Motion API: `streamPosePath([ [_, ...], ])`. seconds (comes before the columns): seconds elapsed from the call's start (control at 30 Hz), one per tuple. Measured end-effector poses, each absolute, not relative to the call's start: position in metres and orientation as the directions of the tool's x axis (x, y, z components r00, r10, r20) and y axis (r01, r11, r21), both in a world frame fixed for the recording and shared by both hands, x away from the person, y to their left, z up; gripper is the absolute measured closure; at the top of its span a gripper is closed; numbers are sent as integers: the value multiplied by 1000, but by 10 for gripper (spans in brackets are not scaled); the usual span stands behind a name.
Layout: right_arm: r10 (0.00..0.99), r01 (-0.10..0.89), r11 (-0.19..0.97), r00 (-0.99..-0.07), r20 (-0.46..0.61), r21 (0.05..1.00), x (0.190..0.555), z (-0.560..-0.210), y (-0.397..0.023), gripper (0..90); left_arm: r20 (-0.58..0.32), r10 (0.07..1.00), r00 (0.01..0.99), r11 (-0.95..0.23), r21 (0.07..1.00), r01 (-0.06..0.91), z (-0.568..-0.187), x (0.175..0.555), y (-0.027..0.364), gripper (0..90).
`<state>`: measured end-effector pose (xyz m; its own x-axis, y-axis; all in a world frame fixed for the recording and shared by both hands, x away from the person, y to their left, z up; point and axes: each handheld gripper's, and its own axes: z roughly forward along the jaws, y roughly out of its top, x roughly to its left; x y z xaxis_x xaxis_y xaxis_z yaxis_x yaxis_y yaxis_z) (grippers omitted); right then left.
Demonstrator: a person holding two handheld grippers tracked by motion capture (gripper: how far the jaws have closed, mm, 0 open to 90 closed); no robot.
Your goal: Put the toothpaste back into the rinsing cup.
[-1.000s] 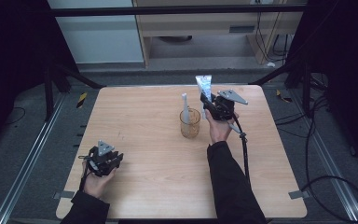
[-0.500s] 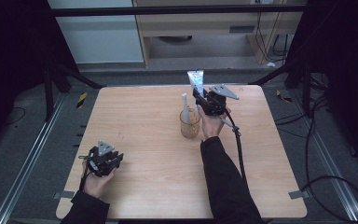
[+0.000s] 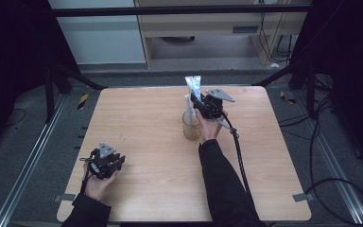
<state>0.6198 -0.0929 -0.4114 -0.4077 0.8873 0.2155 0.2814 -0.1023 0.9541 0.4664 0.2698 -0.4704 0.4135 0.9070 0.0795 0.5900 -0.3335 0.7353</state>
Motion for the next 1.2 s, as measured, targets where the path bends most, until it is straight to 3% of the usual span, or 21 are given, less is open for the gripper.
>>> streamPosePath([
  [0.87, 880, 373, -40, -427, 209, 927, 620, -426, -92, 644, 86, 906, 414, -340, 732, 591, -471, 466, 269, 720],
  [1.2, 881, 383, 38, -449, 150, 923, 611, -421, -95, 606, 88, 906, 414, -341, 731, 591, -471, 466, 268, 720],
])
